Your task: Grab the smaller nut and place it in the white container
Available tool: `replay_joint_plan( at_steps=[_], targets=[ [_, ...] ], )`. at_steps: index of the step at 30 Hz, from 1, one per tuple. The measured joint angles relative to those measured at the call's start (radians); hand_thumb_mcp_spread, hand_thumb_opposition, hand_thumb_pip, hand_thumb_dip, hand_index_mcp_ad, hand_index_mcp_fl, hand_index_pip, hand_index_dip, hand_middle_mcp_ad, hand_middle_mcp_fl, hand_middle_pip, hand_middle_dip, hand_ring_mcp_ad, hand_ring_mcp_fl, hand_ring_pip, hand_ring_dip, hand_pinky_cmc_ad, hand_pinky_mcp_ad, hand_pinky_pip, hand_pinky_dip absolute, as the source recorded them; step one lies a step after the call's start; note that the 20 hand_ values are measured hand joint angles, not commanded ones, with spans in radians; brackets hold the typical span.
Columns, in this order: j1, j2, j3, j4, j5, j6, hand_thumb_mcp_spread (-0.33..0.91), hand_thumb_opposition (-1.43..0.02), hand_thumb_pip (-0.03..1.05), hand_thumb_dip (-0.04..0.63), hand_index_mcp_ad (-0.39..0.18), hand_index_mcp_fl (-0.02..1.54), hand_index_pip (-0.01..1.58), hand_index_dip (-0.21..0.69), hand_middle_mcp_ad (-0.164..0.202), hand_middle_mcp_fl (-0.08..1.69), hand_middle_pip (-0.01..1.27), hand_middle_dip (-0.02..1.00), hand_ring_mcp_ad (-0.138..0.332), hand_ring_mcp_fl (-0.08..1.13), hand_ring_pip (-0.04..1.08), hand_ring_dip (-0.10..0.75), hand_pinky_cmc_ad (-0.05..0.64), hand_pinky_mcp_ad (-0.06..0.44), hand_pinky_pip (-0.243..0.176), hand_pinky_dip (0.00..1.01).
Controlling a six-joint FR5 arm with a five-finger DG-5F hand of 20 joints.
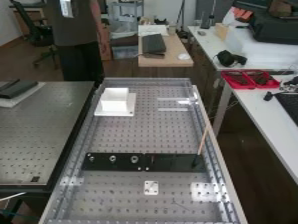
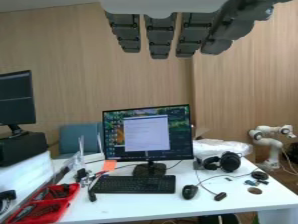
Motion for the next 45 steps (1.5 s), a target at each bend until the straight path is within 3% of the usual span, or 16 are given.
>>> replay_joint_plan(
  at_steps=[4,6,7,10,13,17,22,25,40,45],
  targets=[
    [-0.001,-0.001,0.000,0.000,-0.004,0.001,0.02,-0.05,0.03,0.000,-0.030,0.02,0.01,0.016,0.065,0.01,0.02,0.02,0.065,0.00,0.01,0.012,0.065,0.051,-0.010,0.02],
    [-0.001,-0.001,0.001,-0.001,-0.005,0.000,0.16,-0.26,0.21,0.012,-0.030,0.02,0.01,0.016,0.065,0.01,0.03,0.04,0.068,0.00,0.01,0.014,0.082,0.065,-0.012,0.08],
    [-0.001,-0.001,0.001,-0.001,-0.005,0.000,0.21,-0.36,0.27,0.023,-0.037,0.02,0.01,0.014,0.068,0.01,0.06,0.05,0.070,0.00,0.02,0.021,0.101,0.098,-0.010,0.14],
    [0.000,0.000,0.001,0.000,-0.004,-0.002,0.26,-0.54,0.26,0.030,-0.051,0.02,0.03,0.030,0.070,0.01,0.09,0.10,0.089,0.01,0.04,0.049,0.211,0.199,-0.031,0.28],
    [0.002,0.000,0.001,-0.001,-0.001,-0.005,0.28,-0.59,0.26,0.031,-0.056,0.02,0.04,0.051,0.066,0.01,0.11,0.14,0.120,0.00,0.05,0.052,0.316,0.265,-0.045,0.34],
    [0.004,0.003,-0.005,-0.001,0.006,-0.011,0.28,-0.62,0.26,0.030,-0.056,0.02,0.06,0.063,0.070,0.01,0.12,0.16,0.154,0.00,0.06,0.066,0.384,0.312,-0.063,0.40],
    [0.008,0.013,-0.039,0.012,0.024,-0.022,0.28,-0.65,0.27,0.030,-0.056,0.02,0.06,0.063,0.072,0.01,0.12,0.17,0.169,0.00,0.09,0.075,0.412,0.330,-0.065,0.43],
    [0.008,0.024,-0.069,0.031,0.031,-0.020,0.28,-0.65,0.27,0.033,-0.056,0.02,0.07,0.063,0.072,0.01,0.12,0.19,0.169,0.00,0.08,0.082,0.435,0.328,-0.091,0.44],
    [-0.015,0.062,-0.211,0.118,0.028,-0.015,0.29,-0.66,0.32,0.031,-0.059,0.02,0.08,0.063,0.070,0.01,0.13,0.19,0.173,0.00,0.08,0.082,0.435,0.330,-0.089,0.45],
    [-0.039,0.074,-0.255,0.150,0.011,-0.015,0.30,-0.68,0.38,0.040,-0.075,0.02,0.08,0.063,0.075,0.01,0.13,0.19,0.175,0.00,0.08,0.086,0.435,0.330,-0.096,0.46]
  ],
)
